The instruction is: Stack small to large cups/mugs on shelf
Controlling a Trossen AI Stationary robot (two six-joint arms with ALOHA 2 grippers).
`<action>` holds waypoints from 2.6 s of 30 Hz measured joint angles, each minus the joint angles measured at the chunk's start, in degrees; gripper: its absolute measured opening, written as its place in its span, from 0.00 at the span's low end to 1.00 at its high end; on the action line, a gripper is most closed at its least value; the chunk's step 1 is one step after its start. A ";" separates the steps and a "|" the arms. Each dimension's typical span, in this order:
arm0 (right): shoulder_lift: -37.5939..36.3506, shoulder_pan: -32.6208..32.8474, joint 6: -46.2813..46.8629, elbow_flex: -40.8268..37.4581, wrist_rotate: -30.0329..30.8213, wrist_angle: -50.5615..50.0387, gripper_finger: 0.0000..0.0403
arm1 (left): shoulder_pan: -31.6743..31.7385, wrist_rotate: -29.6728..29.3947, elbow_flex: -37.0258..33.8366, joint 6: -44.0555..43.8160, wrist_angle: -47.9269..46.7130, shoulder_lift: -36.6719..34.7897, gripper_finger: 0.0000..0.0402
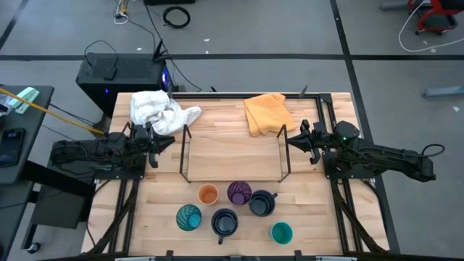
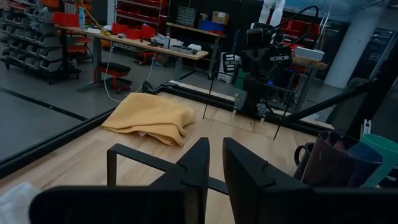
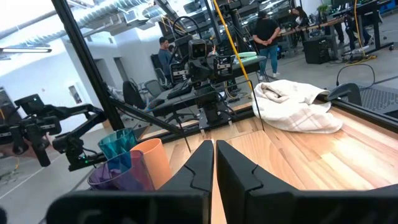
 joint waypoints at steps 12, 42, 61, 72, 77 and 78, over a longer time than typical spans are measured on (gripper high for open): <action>0.00 0.02 0.00 -0.01 0.02 0.02 0.06 | 0.00 -0.01 0.00 0.04 0.01 0.00 0.15; 0.75 0.17 1.68 0.00 0.00 -0.04 0.06 | -0.01 -0.01 0.00 -0.04 0.01 0.00 0.14; 1.40 0.15 1.03 -0.02 2.16 3.10 0.06 | 0.00 0.00 0.00 -0.04 0.01 0.02 0.14; 5.79 0.15 -1.87 20.38 1.81 -6.15 0.06 | 0.00 0.00 0.00 -0.07 0.14 0.02 0.13; 13.45 0.15 -2.93 34.84 0.65 -16.42 0.06 | -0.02 -0.01 0.00 0.00 0.16 0.02 0.13; 15.24 0.15 -2.91 37.21 -0.01 -16.57 0.06 | -0.02 -0.01 0.00 0.00 0.14 0.02 0.14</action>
